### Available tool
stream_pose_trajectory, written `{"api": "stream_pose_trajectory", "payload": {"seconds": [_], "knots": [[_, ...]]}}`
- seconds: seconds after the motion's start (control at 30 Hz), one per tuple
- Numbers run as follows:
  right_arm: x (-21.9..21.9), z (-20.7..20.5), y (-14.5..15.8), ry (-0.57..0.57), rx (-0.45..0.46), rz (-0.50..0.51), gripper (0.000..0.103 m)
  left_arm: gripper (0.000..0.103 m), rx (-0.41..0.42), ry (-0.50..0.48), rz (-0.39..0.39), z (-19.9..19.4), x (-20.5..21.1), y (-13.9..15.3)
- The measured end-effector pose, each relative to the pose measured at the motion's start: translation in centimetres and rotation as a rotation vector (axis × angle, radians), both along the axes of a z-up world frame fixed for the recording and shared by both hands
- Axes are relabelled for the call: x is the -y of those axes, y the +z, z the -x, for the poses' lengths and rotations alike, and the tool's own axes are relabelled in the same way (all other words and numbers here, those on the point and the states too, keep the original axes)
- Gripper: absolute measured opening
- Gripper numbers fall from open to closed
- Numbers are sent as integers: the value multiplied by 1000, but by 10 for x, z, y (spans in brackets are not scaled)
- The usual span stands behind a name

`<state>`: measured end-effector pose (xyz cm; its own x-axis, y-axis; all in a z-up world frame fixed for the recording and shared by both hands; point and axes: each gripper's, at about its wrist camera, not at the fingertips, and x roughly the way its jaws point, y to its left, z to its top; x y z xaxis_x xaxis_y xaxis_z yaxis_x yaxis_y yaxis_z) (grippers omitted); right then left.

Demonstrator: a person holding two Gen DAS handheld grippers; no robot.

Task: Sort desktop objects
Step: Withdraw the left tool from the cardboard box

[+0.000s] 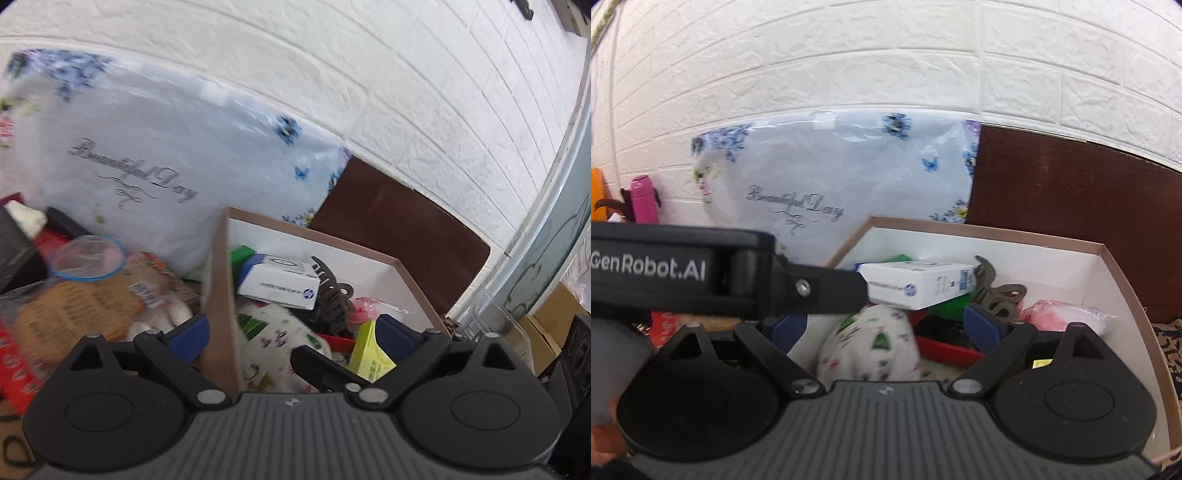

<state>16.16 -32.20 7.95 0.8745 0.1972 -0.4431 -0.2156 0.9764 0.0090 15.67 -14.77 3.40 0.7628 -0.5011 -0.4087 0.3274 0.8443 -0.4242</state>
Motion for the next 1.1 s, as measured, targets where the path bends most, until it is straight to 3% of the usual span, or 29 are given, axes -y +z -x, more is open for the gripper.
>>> {"api": "stream_pose_trajectory", "payload": {"seconds": [0.13,0.37,0.73,1.1], "knots": [[-20,31,-1,45,27,6,91,99,9,49,27,32,-28,-2],[-53,73,-4,74,57,-56,92,99,22,106,-12,77,-52,-11],[-97,111,-36,116,-14,-118,92,99,-36,217,-65,111,-95,-37],[-127,130,-54,124,-88,-117,92,99,-70,205,-56,130,-117,-47]]}}
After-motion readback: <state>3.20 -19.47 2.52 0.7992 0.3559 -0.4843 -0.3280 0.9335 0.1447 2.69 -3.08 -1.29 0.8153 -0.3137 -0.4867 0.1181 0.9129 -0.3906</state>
